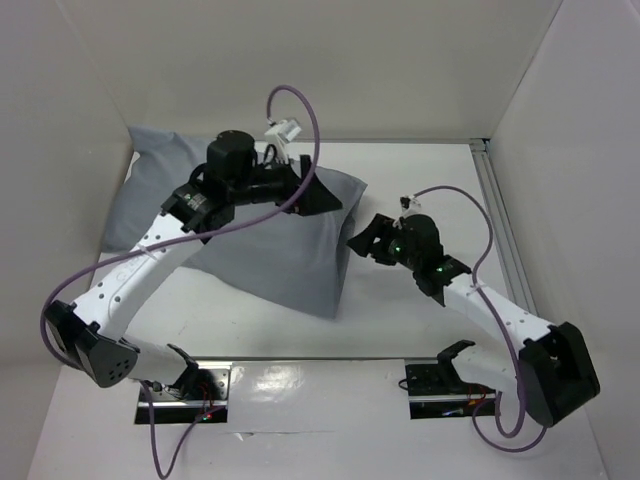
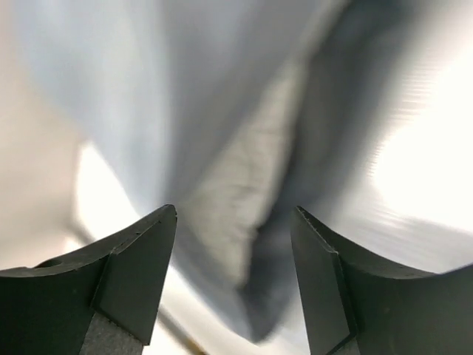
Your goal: Put the pillow into the pillowcase
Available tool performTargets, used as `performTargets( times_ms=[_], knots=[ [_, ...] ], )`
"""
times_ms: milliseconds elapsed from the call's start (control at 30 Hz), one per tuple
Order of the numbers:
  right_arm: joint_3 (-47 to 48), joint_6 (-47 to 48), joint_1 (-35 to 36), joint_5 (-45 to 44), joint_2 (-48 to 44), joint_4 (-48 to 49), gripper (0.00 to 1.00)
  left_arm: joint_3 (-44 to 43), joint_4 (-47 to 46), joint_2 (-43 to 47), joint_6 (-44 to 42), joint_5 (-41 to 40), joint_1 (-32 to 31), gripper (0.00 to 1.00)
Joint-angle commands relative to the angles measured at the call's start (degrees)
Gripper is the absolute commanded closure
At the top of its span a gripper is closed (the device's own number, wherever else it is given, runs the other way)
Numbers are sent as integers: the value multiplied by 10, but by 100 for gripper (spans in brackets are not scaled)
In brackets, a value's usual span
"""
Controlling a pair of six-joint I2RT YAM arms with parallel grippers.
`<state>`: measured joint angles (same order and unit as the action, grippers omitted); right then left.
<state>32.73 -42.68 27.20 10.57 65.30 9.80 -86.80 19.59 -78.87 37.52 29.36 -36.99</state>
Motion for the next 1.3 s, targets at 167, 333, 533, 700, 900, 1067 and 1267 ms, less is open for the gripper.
performTargets(
  times_ms=[167, 333, 533, 700, 900, 1067, 1267],
  knots=[
    [65, 53, -36, 57, -40, -127, 12, -8, 104, 50, -45, -36, 231, 17],
    [100, 29, -9, 129, 63, -34, 12, 44, 110, 86, -52, 17, 316, 17],
    [123, 20, 30, 112, 115, -8, 57, 83, 110, 111, -52, 36, 342, 17],
    [106, 6, 36, -18, 40, -47, 100, 101, 110, 111, -63, 41, 352, 18],
    [119, 26, 13, -142, -46, -131, 100, 112, 121, 88, -82, 24, 391, 14],
    [175, 50, -58, -264, -53, -248, 100, 118, 146, 68, -83, 17, 432, 11],
    [201, 67, -146, -316, -21, -284, 100, 152, 141, 68, -70, 17, 438, 11]
  ],
)
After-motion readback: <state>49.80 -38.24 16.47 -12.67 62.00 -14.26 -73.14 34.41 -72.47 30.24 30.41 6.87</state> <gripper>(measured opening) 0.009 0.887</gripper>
